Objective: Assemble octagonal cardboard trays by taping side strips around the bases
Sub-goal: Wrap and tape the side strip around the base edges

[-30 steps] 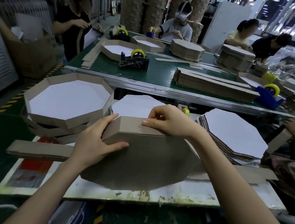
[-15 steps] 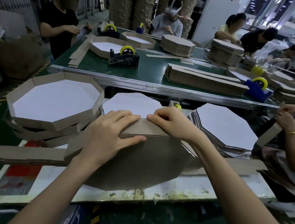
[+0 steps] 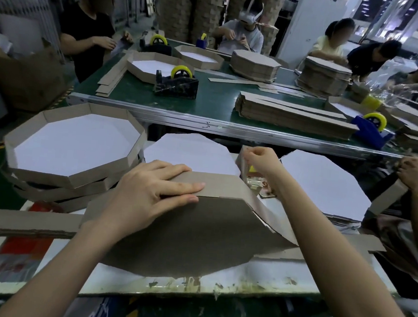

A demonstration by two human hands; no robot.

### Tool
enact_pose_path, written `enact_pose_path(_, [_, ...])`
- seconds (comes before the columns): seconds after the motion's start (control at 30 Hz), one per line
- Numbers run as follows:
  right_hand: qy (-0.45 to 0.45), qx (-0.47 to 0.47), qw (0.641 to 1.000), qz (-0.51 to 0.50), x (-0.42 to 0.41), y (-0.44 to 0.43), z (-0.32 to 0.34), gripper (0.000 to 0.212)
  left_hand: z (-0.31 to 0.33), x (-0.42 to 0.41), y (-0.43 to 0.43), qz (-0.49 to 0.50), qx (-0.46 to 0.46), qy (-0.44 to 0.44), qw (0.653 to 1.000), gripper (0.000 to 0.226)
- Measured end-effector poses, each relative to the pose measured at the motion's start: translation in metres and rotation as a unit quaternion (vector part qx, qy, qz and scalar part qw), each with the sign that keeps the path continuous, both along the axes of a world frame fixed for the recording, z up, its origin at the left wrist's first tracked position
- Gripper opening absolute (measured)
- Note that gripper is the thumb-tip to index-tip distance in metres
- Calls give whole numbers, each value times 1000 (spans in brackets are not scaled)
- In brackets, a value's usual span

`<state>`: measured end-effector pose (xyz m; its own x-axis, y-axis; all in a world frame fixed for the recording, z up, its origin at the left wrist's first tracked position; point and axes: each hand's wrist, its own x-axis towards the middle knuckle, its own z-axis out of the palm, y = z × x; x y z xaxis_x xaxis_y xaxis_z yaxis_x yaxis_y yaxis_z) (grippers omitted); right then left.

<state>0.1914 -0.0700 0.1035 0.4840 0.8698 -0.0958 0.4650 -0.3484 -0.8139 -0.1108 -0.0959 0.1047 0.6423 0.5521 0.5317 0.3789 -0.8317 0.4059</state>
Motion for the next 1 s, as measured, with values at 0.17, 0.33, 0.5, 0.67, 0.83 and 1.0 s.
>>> enact_pose_path(0.17, [-34,-165,982,-87,54,33,-39,14,-1,4,11,-6,-33,4,999,38])
enact_pose_path(0.33, [37,-244,966,-80,91,51,-83,36,-2,3,20,-35,-73,1,997,30])
enact_pose_path(0.5, [43,-326,941,-79,111,71,-108,32,3,11,23,-59,-88,12,994,28])
enact_pose_path(0.67, [44,-325,940,-93,119,87,-118,26,7,19,25,-62,-98,20,993,28])
enact_pose_path(0.83, [101,-273,947,-135,121,88,-134,11,7,20,25,-49,-94,11,994,32])
enact_pose_path(1.0, [222,-199,933,-203,127,89,-142,10,5,18,24,-37,-101,9,994,33])
